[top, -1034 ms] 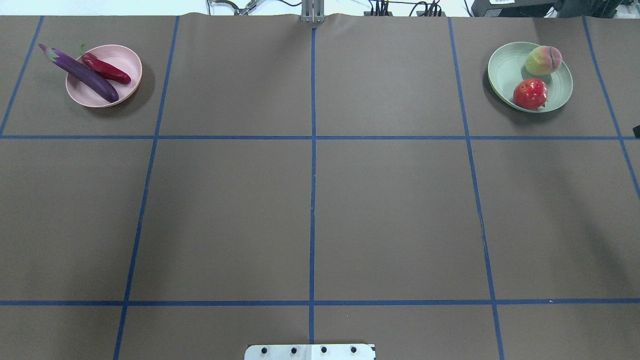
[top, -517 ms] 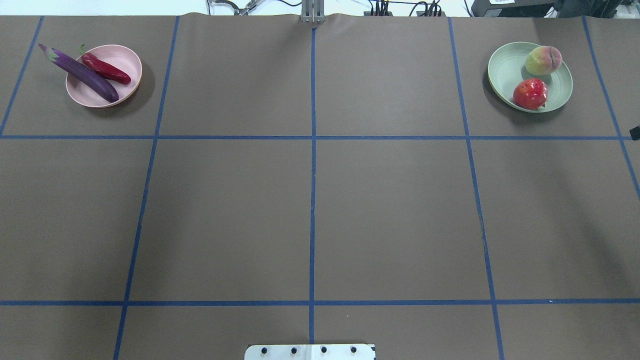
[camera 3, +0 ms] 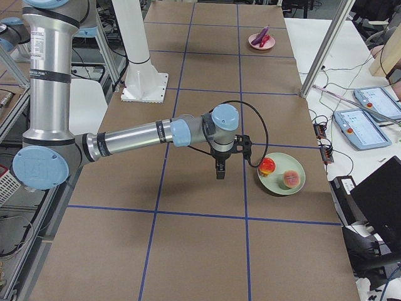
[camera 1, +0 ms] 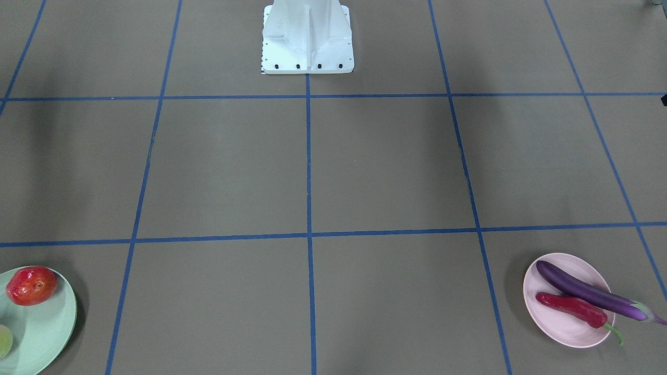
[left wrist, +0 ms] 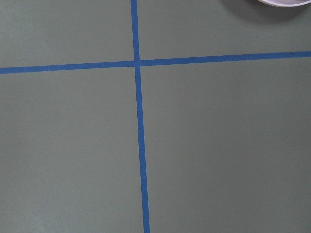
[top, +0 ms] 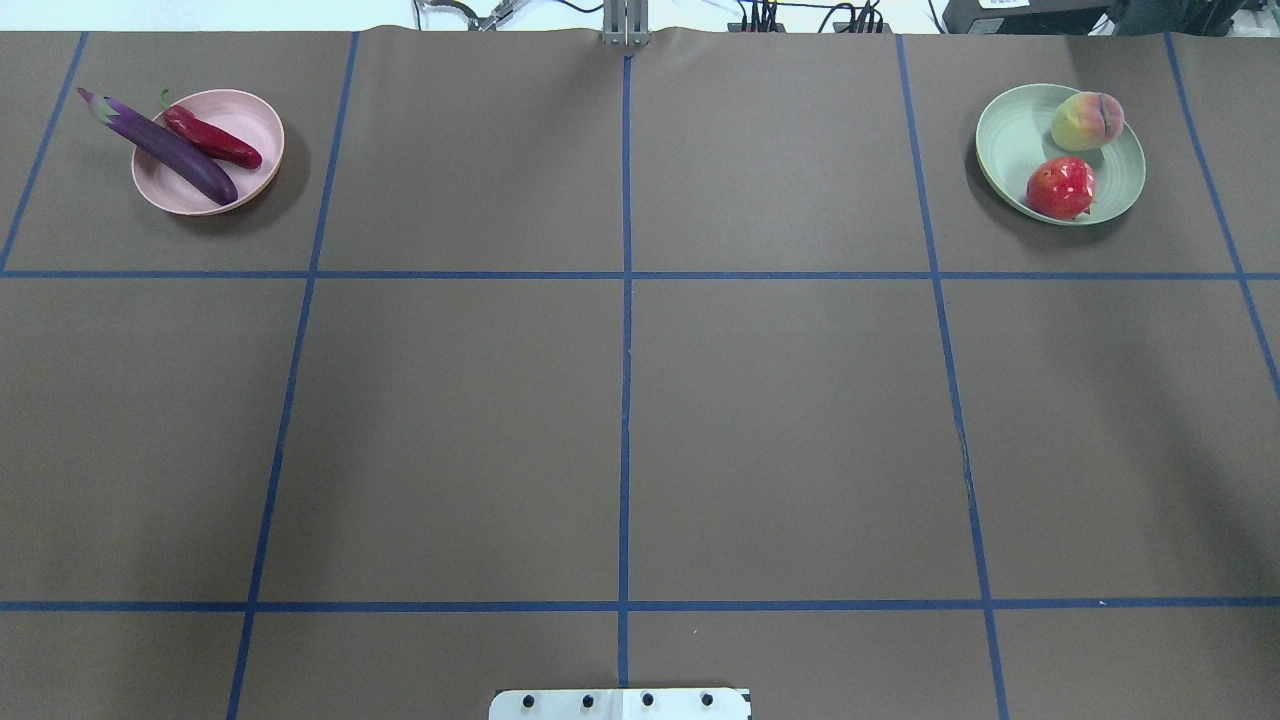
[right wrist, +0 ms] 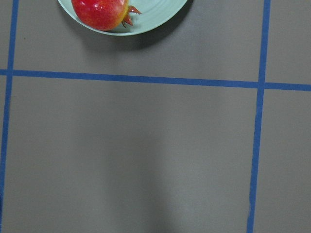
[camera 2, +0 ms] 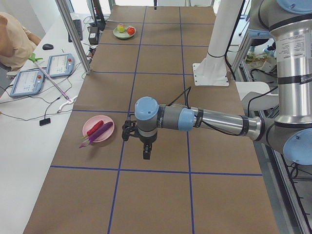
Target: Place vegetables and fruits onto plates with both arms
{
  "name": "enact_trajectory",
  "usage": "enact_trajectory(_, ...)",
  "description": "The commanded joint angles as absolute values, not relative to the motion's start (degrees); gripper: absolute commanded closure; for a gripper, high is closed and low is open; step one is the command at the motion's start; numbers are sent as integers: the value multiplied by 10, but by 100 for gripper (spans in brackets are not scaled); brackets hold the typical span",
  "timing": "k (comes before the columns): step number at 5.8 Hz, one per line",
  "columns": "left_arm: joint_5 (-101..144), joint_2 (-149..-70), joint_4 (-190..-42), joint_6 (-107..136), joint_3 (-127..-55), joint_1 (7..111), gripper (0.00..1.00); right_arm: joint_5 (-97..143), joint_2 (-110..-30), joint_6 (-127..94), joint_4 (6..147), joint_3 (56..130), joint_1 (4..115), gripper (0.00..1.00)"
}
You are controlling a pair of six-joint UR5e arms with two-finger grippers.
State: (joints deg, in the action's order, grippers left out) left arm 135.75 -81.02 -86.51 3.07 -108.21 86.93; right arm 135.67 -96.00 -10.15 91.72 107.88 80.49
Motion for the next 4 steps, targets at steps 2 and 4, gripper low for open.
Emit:
enact_trajectory(2,1359,-824,-861,32,-1073,868,0,1368,-974,10,918,1015,902,0)
enact_trajectory(4,1361,-824,-861,32,-1078,868,0,1368,-973,13,917,1013,904,0)
